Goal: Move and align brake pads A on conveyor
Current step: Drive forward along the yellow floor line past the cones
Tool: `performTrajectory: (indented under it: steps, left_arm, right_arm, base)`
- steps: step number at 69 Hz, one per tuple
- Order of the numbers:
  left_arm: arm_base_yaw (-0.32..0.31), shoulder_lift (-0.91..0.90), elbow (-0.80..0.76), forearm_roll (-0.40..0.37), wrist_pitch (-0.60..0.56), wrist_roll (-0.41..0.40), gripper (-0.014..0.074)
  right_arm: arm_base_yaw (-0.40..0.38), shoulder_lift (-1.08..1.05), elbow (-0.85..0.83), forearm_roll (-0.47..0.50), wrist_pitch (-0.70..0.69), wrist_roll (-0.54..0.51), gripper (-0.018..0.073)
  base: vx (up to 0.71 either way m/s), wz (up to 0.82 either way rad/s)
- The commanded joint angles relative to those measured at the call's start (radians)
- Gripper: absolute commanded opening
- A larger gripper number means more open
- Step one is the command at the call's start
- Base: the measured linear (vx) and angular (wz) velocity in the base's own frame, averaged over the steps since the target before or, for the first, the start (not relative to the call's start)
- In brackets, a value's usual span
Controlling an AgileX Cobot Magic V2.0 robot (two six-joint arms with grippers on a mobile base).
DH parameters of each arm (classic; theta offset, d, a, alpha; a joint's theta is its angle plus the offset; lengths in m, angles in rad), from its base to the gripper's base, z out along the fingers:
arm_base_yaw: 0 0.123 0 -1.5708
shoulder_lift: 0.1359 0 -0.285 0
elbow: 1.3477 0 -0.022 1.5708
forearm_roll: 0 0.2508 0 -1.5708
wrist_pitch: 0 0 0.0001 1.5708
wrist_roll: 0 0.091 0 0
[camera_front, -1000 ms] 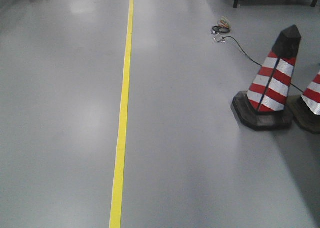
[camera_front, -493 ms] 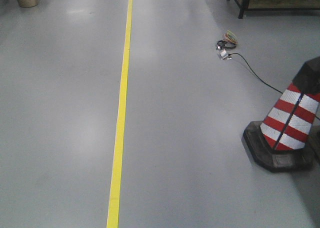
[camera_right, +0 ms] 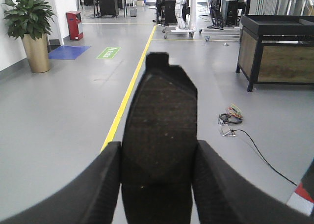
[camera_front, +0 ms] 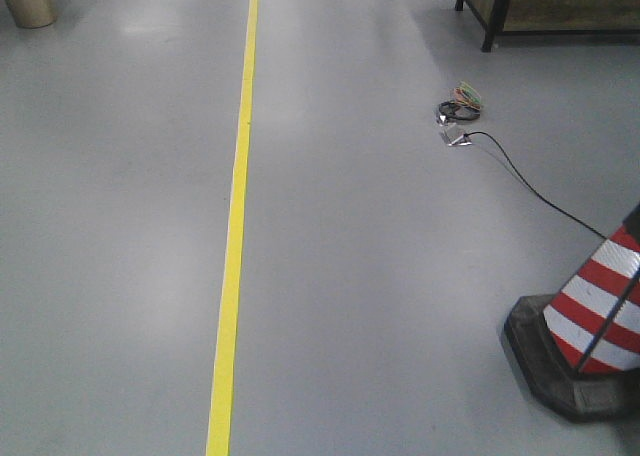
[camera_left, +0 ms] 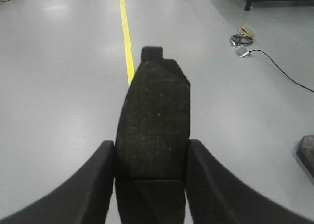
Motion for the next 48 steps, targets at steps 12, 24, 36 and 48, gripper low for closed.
performTrajectory:
  steps: [12, 24, 36, 48]
  left_arm:
    - [-0.006, 0.002, -0.031, -0.008, -0.090, -0.003, -0.0006]
    - [-0.006, 0.002, -0.031, -0.008, -0.090, -0.003, -0.0006]
    - [-0.006, 0.002, -0.031, -0.008, -0.090, -0.003, -0.0006]
    - [-0.006, 0.002, -0.031, -0.008, -0.090, -0.003, -0.0006]
  right_arm:
    - [-0.002, 0.015, -0.026, -0.009, -0.099, -0.008, -0.0005]
    - [-0.002, 0.015, -0.026, -0.009, -0.099, -0.008, -0.0005]
    - [-0.002, 0.015, -0.026, -0.009, -0.099, -0.008, -0.0005]
    - [-0.002, 0.015, -0.026, -0.009, -0.099, -0.008, -0.0005]
  base:
    - [0.46, -0.06]
    - [0.38, -0.28]
    - [0.31, -0.58]
    - [0.25, -0.82]
